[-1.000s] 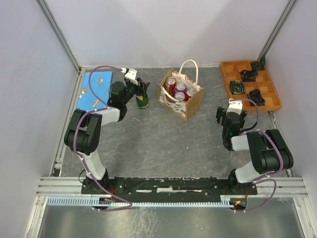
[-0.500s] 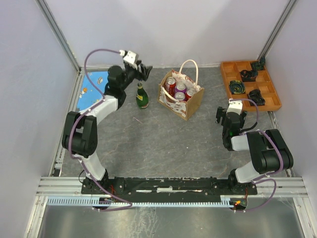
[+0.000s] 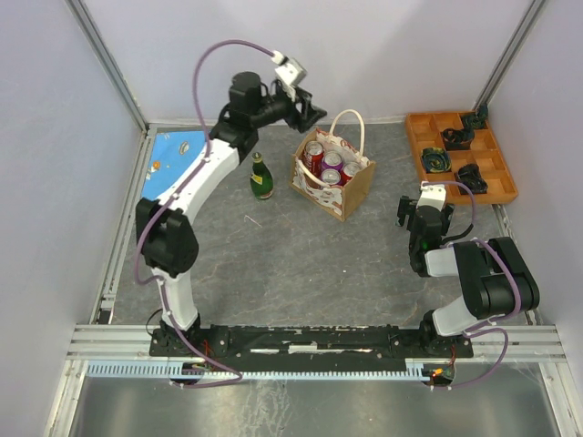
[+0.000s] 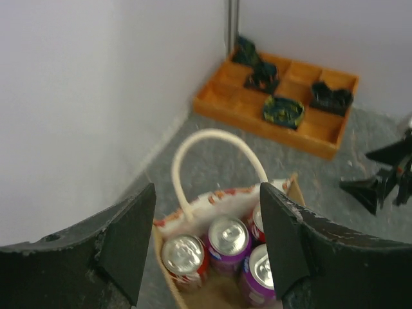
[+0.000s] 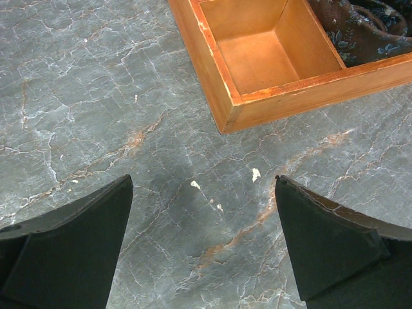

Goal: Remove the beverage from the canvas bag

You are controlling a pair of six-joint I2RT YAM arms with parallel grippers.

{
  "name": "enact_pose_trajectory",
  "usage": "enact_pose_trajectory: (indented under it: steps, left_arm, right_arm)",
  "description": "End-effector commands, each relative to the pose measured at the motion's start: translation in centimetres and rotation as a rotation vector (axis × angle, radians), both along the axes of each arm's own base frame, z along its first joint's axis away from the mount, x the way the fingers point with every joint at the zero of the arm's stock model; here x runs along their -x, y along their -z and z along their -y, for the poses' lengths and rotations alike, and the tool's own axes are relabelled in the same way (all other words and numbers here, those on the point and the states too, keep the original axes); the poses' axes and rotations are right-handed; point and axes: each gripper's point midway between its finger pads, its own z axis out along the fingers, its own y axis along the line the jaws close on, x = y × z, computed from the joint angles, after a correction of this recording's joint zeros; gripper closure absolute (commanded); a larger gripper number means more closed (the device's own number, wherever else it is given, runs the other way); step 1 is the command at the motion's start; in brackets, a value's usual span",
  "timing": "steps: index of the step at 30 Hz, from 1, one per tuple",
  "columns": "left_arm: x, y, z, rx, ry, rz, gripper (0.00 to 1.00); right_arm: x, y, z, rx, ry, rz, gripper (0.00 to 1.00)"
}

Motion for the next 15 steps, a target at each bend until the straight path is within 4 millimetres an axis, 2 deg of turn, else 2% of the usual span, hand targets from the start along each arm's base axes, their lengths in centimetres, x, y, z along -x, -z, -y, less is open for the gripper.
enact_pose_trajectory:
  steps: [1,8,9,12,15]
  left_arm:
    - [0.7,6.7,2.6,-0.156,0.048,-0.149,0.26]
    - [1.8,11.9,5.1,-0.287,0.017,-0.250,0.24]
    - [2.0,12.6,5.3,-0.309,0.008,-0.261,0.20]
    - [2.3,14.3,5.8,-0.349,-0.018,-0.290,0.00]
    - [2.6,15.3,6.1,-0.371,-0.043,-0.318,0.01]
  right_arm:
    - [-1.4,-2.2,-0.1,-0.009,0.003,0.081,0.01]
    - [-1.4,-2.2,-0.1,-0.008,0.003,0.081,0.01]
    - [-1.3,-2.2,-0.1,-0.008,0.003,0.080,0.01]
    - [-1.3,-2.2,-0.1,-0.008,0.003,0.080,0.01]
    - [-1.3,-2.2,-0.1,-0.008,0.004,0.081,0.01]
